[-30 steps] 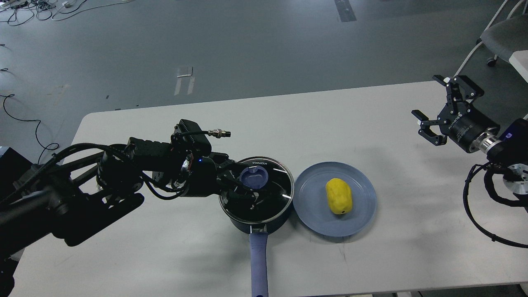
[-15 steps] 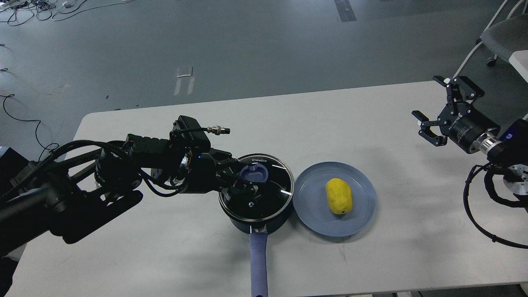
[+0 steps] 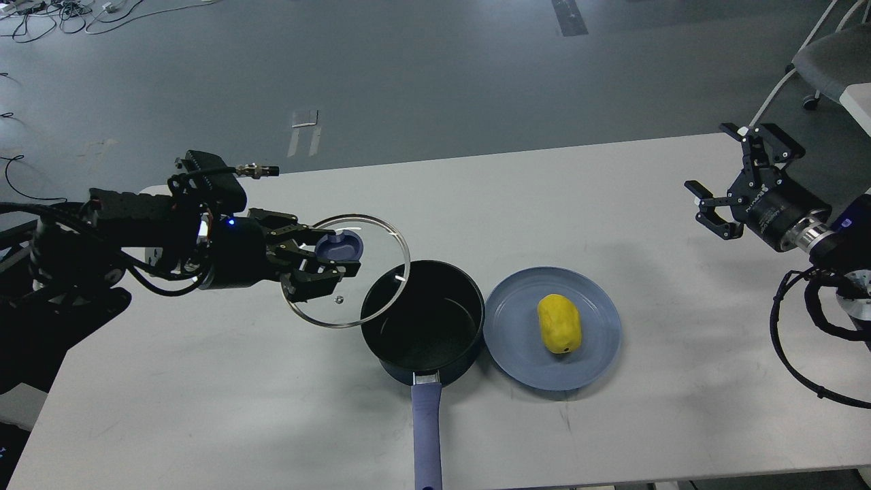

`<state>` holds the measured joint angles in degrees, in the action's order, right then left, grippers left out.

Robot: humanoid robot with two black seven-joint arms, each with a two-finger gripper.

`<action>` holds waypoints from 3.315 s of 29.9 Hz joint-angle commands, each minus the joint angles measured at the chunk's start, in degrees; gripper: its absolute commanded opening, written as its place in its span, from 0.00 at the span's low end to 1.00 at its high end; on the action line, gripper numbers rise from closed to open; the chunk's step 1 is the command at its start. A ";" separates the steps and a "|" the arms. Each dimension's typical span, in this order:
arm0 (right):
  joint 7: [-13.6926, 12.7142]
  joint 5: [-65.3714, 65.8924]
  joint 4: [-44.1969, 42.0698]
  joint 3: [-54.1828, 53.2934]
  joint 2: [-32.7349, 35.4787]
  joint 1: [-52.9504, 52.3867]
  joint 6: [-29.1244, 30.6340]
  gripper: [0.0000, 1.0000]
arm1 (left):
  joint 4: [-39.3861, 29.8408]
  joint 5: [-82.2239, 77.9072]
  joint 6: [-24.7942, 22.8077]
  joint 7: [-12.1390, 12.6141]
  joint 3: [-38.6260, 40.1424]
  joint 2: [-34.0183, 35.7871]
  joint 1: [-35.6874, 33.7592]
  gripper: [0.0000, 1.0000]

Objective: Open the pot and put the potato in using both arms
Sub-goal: 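Lift the glass lid off the saucepan and carry it aside, then lower the lid onto the table, release it, raise the left gripper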

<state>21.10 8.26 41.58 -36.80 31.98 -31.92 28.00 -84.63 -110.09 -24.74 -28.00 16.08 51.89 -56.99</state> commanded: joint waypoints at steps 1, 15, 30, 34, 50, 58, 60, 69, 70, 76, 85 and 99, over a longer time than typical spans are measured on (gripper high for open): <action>0.00 0.00 0.00 0.07 0.10 0.02 0.00 1.00 | 0.43 0.66 2.23 0.00 -0.52 3.92 1.00 0.38; 0.00 0.00 0.00 0.07 0.37 0.10 0.00 1.00 | 3.33 1.45 7.16 0.00 -0.25 9.81 11.72 0.39; 0.00 0.00 -0.09 0.07 0.28 0.28 0.00 1.00 | 11.94 2.33 10.58 0.00 0.27 8.32 19.98 0.40; 0.00 0.00 -0.09 0.07 0.28 0.28 0.00 1.00 | 12.03 3.21 11.29 0.00 0.27 8.14 20.34 0.40; 0.00 0.09 -0.18 0.07 0.28 0.28 0.00 1.00 | 13.70 3.56 12.96 0.00 0.89 3.75 21.22 0.44; 0.00 0.09 -0.18 0.15 0.28 0.37 0.00 1.00 | 16.42 3.56 13.49 0.00 0.98 1.11 21.22 0.48; 0.00 0.00 -0.18 0.15 0.37 0.46 0.00 1.00 | 16.51 3.56 13.57 0.00 0.98 0.94 21.22 0.49; 0.00 0.00 -0.18 0.15 0.46 0.72 0.00 1.00 | 17.83 3.65 13.58 0.00 0.98 -0.03 21.22 0.74; 0.00 0.00 -0.18 0.15 0.54 0.72 0.00 1.00 | 18.00 3.65 13.58 0.00 0.98 -0.21 21.22 0.76; 0.00 0.00 -0.09 0.15 0.89 0.72 0.00 1.00 | 18.09 3.74 13.49 0.00 0.98 -0.30 21.22 0.96; 0.00 0.00 -0.09 0.15 1.77 0.72 0.00 1.00 | 13.00 12.34 11.30 0.00 2.64 3.30 20.16 0.98; 0.00 12.89 13.78 0.77 11.52 -4.46 0.00 1.00 | 10.45 54.19 -0.05 0.00 7.39 5.16 10.58 0.98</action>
<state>21.09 13.75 49.53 -36.26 39.63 -34.00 28.00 -74.22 -58.01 -24.49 -28.00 23.39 57.33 -45.96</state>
